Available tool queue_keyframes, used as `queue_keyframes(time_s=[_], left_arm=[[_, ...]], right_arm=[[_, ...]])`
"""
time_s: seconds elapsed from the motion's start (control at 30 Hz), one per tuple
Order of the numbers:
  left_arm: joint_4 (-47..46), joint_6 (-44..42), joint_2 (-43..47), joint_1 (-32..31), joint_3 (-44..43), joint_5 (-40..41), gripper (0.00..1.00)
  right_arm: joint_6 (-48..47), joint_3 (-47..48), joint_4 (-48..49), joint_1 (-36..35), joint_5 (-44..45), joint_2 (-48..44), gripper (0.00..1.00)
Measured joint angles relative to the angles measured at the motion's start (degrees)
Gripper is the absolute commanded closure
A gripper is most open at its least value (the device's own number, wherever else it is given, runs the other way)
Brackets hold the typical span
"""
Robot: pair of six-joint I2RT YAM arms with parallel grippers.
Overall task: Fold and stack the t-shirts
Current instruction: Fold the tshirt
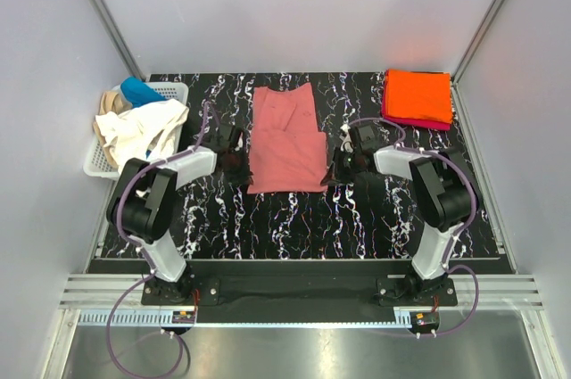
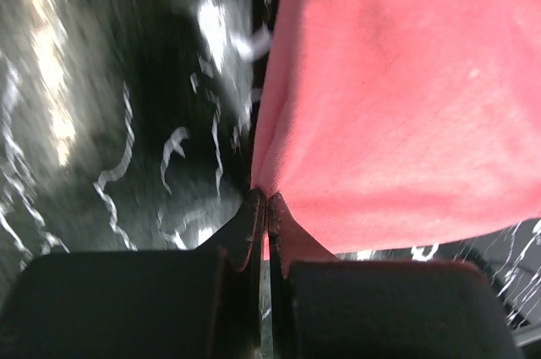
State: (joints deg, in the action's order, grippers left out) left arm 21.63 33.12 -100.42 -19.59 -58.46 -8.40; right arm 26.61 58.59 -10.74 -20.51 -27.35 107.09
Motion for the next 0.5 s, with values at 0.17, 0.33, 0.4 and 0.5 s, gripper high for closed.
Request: queue_keyframes(time_s=[0.17, 0.33, 0.4, 0.5], left_arm=[[-1.2, 1.1, 6.5, -2.8, 7.7, 0.8, 0.92], [-0.2, 1.9, 13.4, -5.4, 14.3, 2.0, 0.61], [1.7, 2.1, 15.3, -5.5, 15.0, 3.4, 0.58], [6.0, 1.7, 15.9, -5.1, 13.6, 5.4, 0.55]], right_arm=[[3.5, -8.2, 1.8, -0.3, 1.8, -6.9, 0.88], [6.1, -14.7, 0.4, -1.5, 3.0, -14.3, 0.52], [6.2, -14.5, -1.5, -1.5, 4.5, -15.6, 0.52], [5.8, -11.6, -5.0, -1.5, 7.5, -15.6, 0.53]])
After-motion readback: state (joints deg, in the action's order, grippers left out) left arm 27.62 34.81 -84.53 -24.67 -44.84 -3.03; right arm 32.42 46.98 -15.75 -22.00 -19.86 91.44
